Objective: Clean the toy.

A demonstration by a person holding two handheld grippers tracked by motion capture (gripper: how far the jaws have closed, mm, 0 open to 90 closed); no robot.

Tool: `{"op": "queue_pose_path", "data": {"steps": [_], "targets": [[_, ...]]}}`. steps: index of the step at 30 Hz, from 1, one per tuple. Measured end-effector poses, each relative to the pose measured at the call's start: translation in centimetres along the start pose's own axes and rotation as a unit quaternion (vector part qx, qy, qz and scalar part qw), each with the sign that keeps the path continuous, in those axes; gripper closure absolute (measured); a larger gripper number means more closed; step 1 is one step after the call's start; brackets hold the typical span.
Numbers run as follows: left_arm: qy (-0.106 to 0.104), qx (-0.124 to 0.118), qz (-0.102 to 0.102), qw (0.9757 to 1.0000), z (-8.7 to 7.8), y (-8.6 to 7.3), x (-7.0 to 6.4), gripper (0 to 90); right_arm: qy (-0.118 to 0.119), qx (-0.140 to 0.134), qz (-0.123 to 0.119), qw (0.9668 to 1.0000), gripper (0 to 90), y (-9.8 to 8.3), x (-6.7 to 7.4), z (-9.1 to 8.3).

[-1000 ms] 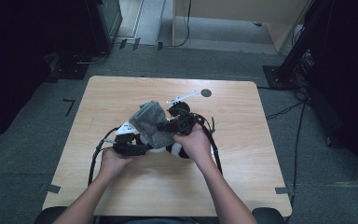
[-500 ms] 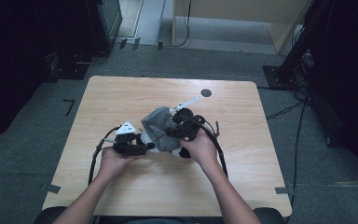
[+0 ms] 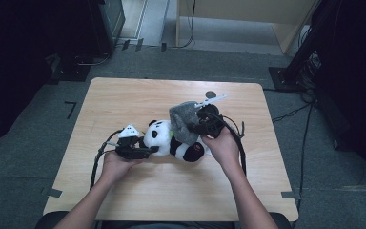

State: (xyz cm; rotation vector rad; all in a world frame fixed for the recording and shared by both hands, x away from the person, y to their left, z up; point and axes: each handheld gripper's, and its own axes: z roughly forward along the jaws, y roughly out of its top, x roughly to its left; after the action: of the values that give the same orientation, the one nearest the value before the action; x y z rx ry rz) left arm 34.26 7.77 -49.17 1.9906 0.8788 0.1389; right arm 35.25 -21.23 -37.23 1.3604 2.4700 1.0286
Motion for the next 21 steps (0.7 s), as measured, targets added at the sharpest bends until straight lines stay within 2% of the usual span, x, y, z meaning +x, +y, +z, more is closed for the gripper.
{"op": "queue_pose_path", "data": {"steps": [3,7,8,10,12,13,14,15,19,21], "targets": [[0.000,-0.001,-0.002,1.0000,0.0,0.0,0.0,35.9,0.019,-0.010,0.002,0.9998,80.3,0.4,0.4,-0.3],[0.000,-0.001,-0.004,1.0000,0.0,0.0,0.0,36.2,0.055,-0.022,-0.010,0.9982,80.5,2.2,2.8,-0.3],[0.000,-0.001,-0.003,1.0000,0.0,0.0,0.0,36.2,0.055,-0.022,-0.010,0.9982,80.5,2.2,2.8,-0.3],[-0.001,-0.002,-0.003,1.0000,-0.1,0.0,0.0,36.3,0.066,-0.023,-0.017,0.9974,80.4,2.9,3.7,0.1],[-0.001,-0.004,-0.003,1.0000,-0.1,0.0,0.0,36.2,0.072,-0.020,-0.025,0.9969,80.4,3.4,4.7,0.8],[-0.001,-0.004,-0.002,1.0000,-0.1,0.0,0.0,36.2,0.076,-0.014,-0.031,0.9965,80.3,3.7,5.3,1.8],[-0.001,-0.004,-0.002,1.0000,-0.1,0.0,0.0,36.1,0.076,-0.014,-0.031,0.9965,80.3,3.7,5.3,1.8],[-0.001,-0.003,0.001,1.0000,-0.1,0.0,0.0,36.0,0.079,-0.002,-0.032,0.9964,80.3,3.9,5.7,3.1],[0.000,-0.003,0.001,1.0000,-0.1,0.0,0.0,35.8,0.076,0.023,-0.029,0.9964,80.3,4.0,6.1,5.3],[0.000,-0.003,0.001,1.0000,-0.1,0.0,0.0,35.8,0.075,0.028,-0.027,0.9964,80.3,4.0,6.1,5.7]]}}
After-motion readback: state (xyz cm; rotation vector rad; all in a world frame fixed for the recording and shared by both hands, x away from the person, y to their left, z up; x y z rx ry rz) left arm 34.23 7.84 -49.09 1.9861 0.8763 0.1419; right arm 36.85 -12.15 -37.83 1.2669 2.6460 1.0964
